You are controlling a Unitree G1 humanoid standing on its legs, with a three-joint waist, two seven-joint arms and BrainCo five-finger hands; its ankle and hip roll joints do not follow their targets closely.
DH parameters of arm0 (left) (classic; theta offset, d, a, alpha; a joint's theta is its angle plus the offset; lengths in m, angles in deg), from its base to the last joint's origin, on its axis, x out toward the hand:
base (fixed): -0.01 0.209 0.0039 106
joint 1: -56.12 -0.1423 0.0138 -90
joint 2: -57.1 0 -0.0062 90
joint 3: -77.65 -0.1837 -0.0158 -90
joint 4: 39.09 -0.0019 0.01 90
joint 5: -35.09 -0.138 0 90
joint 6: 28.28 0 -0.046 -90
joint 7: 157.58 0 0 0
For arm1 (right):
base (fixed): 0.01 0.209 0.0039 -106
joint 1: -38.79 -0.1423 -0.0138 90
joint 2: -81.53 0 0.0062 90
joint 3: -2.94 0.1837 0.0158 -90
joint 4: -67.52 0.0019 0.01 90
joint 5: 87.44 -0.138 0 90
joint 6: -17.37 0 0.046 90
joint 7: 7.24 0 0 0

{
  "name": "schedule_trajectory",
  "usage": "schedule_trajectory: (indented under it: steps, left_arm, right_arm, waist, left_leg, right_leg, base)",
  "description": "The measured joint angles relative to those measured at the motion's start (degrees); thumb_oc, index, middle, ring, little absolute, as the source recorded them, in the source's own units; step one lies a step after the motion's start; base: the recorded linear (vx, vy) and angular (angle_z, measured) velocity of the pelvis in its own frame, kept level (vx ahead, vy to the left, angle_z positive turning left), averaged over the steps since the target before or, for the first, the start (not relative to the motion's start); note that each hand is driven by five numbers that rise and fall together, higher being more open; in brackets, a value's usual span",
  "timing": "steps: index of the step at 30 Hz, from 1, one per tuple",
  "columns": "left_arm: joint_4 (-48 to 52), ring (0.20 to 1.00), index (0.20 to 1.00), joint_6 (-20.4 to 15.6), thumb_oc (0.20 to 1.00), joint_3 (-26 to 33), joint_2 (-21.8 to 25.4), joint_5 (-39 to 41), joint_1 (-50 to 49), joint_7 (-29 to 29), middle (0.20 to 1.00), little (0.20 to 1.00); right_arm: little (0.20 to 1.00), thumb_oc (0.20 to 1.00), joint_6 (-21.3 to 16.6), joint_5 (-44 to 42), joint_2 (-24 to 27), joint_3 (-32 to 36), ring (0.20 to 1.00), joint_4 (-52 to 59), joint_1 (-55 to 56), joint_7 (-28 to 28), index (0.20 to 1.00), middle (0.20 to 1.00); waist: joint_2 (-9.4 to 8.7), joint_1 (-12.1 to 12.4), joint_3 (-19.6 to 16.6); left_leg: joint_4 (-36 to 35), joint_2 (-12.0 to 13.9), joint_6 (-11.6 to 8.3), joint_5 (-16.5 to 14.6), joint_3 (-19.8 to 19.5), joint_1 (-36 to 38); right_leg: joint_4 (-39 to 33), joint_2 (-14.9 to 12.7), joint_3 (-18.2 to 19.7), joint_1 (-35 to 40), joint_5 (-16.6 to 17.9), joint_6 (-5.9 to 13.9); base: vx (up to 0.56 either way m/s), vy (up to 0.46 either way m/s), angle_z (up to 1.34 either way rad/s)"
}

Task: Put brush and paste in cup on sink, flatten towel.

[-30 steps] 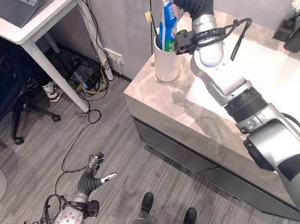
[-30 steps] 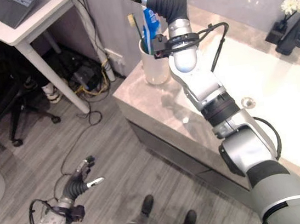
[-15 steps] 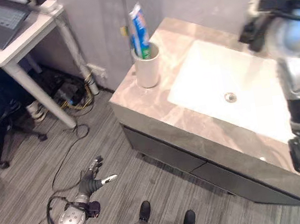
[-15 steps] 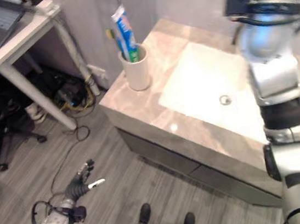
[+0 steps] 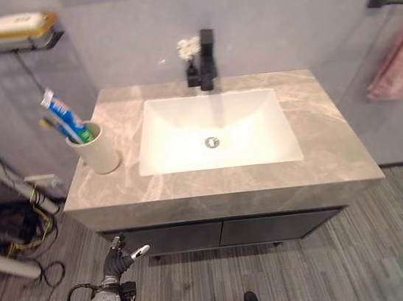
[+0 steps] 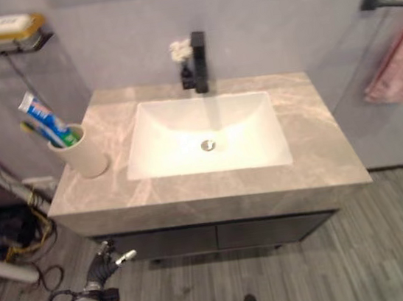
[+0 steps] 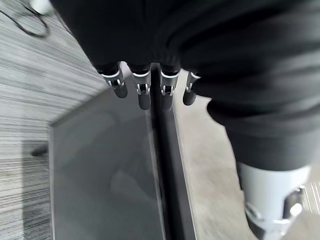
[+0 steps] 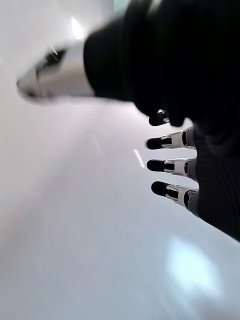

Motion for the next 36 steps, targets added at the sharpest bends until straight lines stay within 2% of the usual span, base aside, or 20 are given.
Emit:
schedule_trajectory:
  steps: [4,7,10,13,15,17,21,22,23,24,25,26,28,29,30,32,33,34,35,36]
  left_arm:
    - [-4.57,1.000,1.000,-0.19,1.000,-1.89,-0.16,0.04,2.88,0.92,1.000,1.000]
    - [-4.48,1.000,1.000,-0.25,1.000,-2.58,-0.05,0.01,3.78,1.76,1.000,1.000]
    - [-3.83,1.000,1.000,-0.40,1.000,-2.57,0.40,-0.08,3.86,2.52,1.000,1.000]
    - [-2.78,1.000,1.000,-1.02,1.000,-2.25,-0.31,-0.43,3.32,3.07,1.000,1.000]
    - [-2.51,1.000,1.000,-1.05,1.000,-2.27,-0.61,-0.45,2.86,3.10,1.000,1.000]
    - [2.82,1.000,1.000,-1.46,1.000,-2.65,-0.98,-0.56,2.43,2.92,1.000,1.000]
    - [6.08,1.000,1.000,-1.62,1.000,-4.89,1.91,-2.79,3.48,2.65,1.000,1.000]
    - [22.15,1.000,1.000,-0.42,1.000,-0.44,4.98,-3.79,-4.22,1.03,1.000,1.000]
    - [27.04,1.000,1.000,-3.76,1.000,-0.47,5.86,-3.90,-7.58,0.67,1.000,1.000]
    - [31.15,1.000,1.000,-4.75,1.000,-0.17,5.97,-3.78,-7.59,-0.33,1.000,1.000]
    - [42.73,1.000,1.000,-4.63,1.000,-0.25,4.86,-3.34,-12.51,-1.68,1.000,1.000]
    - [46.46,1.000,1.000,-6.32,1.000,-0.51,6.23,-3.18,-16.16,-3.06,1.000,1.000]
    - [47.15,1.000,1.000,-8.69,1.000,1.19,17.38,-1.82,-18.73,-7.01,1.000,1.000]
    - [42.07,1.000,1.000,-8.15,1.000,5.07,23.48,-1.46,-18.26,-7.06,1.000,1.000]
    - [39.51,1.000,1.000,-7.78,1.000,6.03,23.63,-1.39,-16.80,-6.85,1.000,1.000]
    - [38.32,1.000,1.000,-7.80,1.000,7.78,21.56,-1.06,-15.28,-6.64,1.000,1.000]
    - [38.83,1.000,1.000,-8.00,1.000,8.09,19.31,-0.96,-15.31,-6.51,1.000,1.000]
    - [40.07,1.000,1.000,-8.27,1.000,7.92,18.23,-0.95,-15.19,-6.52,1.000,1.000]
    - [40.93,0.548,0.548,-8.39,0.548,8.32,18.11,-0.64,-14.01,-6.54,0.548,0.548]
    - [41.33,0.476,0.476,-8.52,0.476,9.01,18.11,0.21,-13.58,-6.66,0.476,0.476]
  right_arm:
    - [1.000,1.000,1.55,-7.23,-0.77,-4.22,1.000,-19.70,0.01,0.06,1.000,1.000]
    - [1.000,1.000,1.86,-12.08,-1.83,-10.67,1.000,-31.03,-1.15,4.64,1.000,1.000]
    - [1.000,1.000,1.91,-14.46,-5.78,-13.71,1.000,-33.08,-1.13,8.31,1.000,1.000]
    - [1.000,1.000,2.63,-13.73,-8.92,-25.06,1.000,-35.21,-0.52,14.79,1.000,1.000]
    - [1.000,1.000,3.19,-12.92,-10.17,-26.53,1.000,-35.23,-0.46,17.97,1.000,1.000]
    - [1.000,1.000,3.19,-8.26,-12.35,-36.91,1.000,-35.74,2.02,24.79,1.000,1.000]
    - [1.000,1.000,3.77,-8.46,-18.46,-41.38,1.000,-42.33,0.26,31.45,1.000,1.000]
    - [1.000,1.000,3.87,-8.33,-19.27,-41.41,1.000,-39.70,0.05,33.30,1.000,1.000]
    - [1.000,1.000,3.29,-8.17,-19.36,-41.72,1.000,-38.77,-0.18,33.28,1.000,1.000]
    - [1.000,1.000,3.34,-7.53,-18.05,-44.24,1.000,-39.66,0.95,33.67,1.000,1.000]
    - [1.000,1.000,3.10,-5.63,-16.65,-47.27,1.000,-40.68,2.38,35.42,1.000,1.000]
    - [1.000,1.000,3.13,-5.08,-16.51,-46.75,1.000,-41.72,1.51,36.00,1.000,1.000]
    - [1.000,1.000,3.22,-4.34,-16.00,-47.11,1.000,-43.34,0.89,37.03,1.000,1.000]
    - [1.000,1.000,3.03,-4.20,-15.95,-47.19,1.000,-43.17,-1.40,37.63,1.000,1.000]
    - [1.000,1.000,3.17,-4.16,-15.74,-46.70,1.000,-43.55,-3.01,37.90,1.000,1.000]
    - [1.000,1.000,3.08,-4.03,-15.47,-47.39,1.000,-43.96,-6.14,38.21,1.000,1.000]
    - [1.000,1.000,2.61,-3.50,-14.03,-48.27,1.000,-42.69,-6.42,38.30,1.000,1.000]
    - [1.000,1.000,2.46,-2.88,-13.55,-48.39,1.000,-42.20,-6.20,38.59,1.000,1.000]
    - [1.000,1.000,2.93,-2.05,-14.63,-49.68,1.000,-42.12,-6.56,39.08,1.000,1.000]
    - [1.000,1.000,2.94,-1.48,-15.12,-51.06,1.000,-41.90,-6.45,39.64,1.000,1.000]
  waist:
    - [0.20,-0.49,0.08]
    - [-0.37,-0.11,0.76]
    - [-1.25,0.05,1.23]
    - [-1.91,0.61,2.27]
    - [-1.93,1.05,3.47]
    - [-2.20,2.18,5.32]
    - [-2.57,2.11,4.65]
    - [-2.46,2.14,5.24]
    - [-2.03,2.44,5.78]
    - [-0.58,4.35,6.51]
    - [0.75,6.47,7.67]
    - [2.75,7.83,8.17]
    - [3.61,9.11,8.37]
    - [1.38,9.22,8.47]
    - [0.93,9.13,8.69]
    - [-0.25,9.82,9.14]
    - [0.61,9.62,8.63]
    - [2.84,8.73,7.71]
    - [2.09,9.50,8.45]
    - [1.34,9.55,8.70]
  left_leg:
    - [-0.01,-0.99,0.54,-0.48,1.35,0.97]
    - [-0.02,-1.78,1.12,-0.36,2.65,1.25]
    - [-0.02,-2.22,1.16,-0.36,2.59,1.37]
    - [0.00,-2.47,1.69,-0.15,2.12,1.42]
    - [-0.01,-2.65,1.92,-0.06,2.25,1.63]
    - [0.01,-2.50,2.84,0.52,-1.63,1.68]
    - [0.11,-1.52,2.28,1.38,-6.54,0.56]
    - [0.30,-1.46,1.08,1.51,-7.34,0.01]
    - [0.42,-1.25,1.16,1.95,-8.33,0.00]
    - [1.02,-1.12,1.10,2.03,-10.48,0.21]
    - [1.30,-0.48,1.29,1.79,-13.00,1.87]
    - [1.22,0.05,1.49,1.75,-15.14,2.32]
    - [2.58,0.19,2.09,0.99,-19.01,0.59]
    - [2.51,-0.88,1.61,0.89,-19.52,-0.41]
    - [2.69,-1.41,1.55,0.30,-19.33,-0.46]
    - [16.83,-4.67,1.98,-4.34,-15.43,-3.65]
    - [20.06,-5.56,2.36,-6.88,-14.87,-2.58]
    - [16.21,-4.18,3.05,-9.44,-15.21,-0.29]
    - [11.81,-3.84,2.78,-8.58,-16.05,2.24]
    - [11.05,-3.98,3.08,-8.15,-16.57,2.51]
  right_leg:
    - [-0.02,-0.76,1.74,0.05,0.58,0.77]
    - [-0.03,-1.56,3.24,-0.15,1.03,1.55]
    - [-0.03,-2.12,3.16,-0.02,1.07,1.42]
    - [0.86,-2.58,2.77,-0.11,1.13,1.47]
    - [1.98,-2.37,2.82,-0.15,1.03,1.67]
    - [8.30,-1.40,2.48,-1.36,-3.73,1.21]
    - [9.33,0.96,3.62,-0.52,-6.73,0.04]
    - [8.69,1.09,2.25,-0.04,-6.38,0.05]
    - [9.24,1.24,1.40,0.17,-6.16,0.08]
    - [10.85,1.29,0.33,0.76,-6.45,0.21]
    - [16.93,1.96,-0.59,-0.25,-8.27,-0.04]
    - [19.51,2.66,-0.54,-1.09,-11.14,-0.15]
    - [17.02,5.39,2.16,-2.69,-11.64,-0.68]
    - [15.49,5.93,3.59,-4.38,-9.29,-2.19]
    - [15.47,5.37,3.11,-4.28,-9.84,-3.02]
    - [15.61,3.32,2.74,-3.97,-9.58,-2.73]
    - [16.20,3.60,2.08,-3.38,-9.56,-2.50]
    - [16.62,5.19,0.24,-3.03,-9.77,-2.88]
    - [20.76,5.33,0.36,-4.49,-10.02,-3.32]
    - [22.63,5.03,0.55,-5.77,-10.48,-3.20]
  base:
    - [-0.05,0.104,-0.19]
    - [-0.03,0.068,-0.16]
    - [-0.04,0.064,-0.01]
    - [-0.05,0.054,0.07]
    - [-0.03,0.048,0.08]
    - [0.04,0.035,0.59]
    - [0.04,-0.007,0.75]
    - [-0.02,-0.073,0.30]
    - [0.00,-0.067,0.59]
    - [0.03,-0.047,0.80]
    - [0.05,-0.010,0.95]
    - [0.09,-0.028,1.26]
    - [0.11,-0.025,1.36]
    - [0.12,-0.048,1.18]
    - [0.16,-0.063,1.02]
    - [0.08,-0.040,0.39]
    - [0.07,-0.048,0.37]
    - [0.14,-0.100,0.39]
    - [0.13,-0.088,0.46]
    - [0.10,-0.065,0.19]
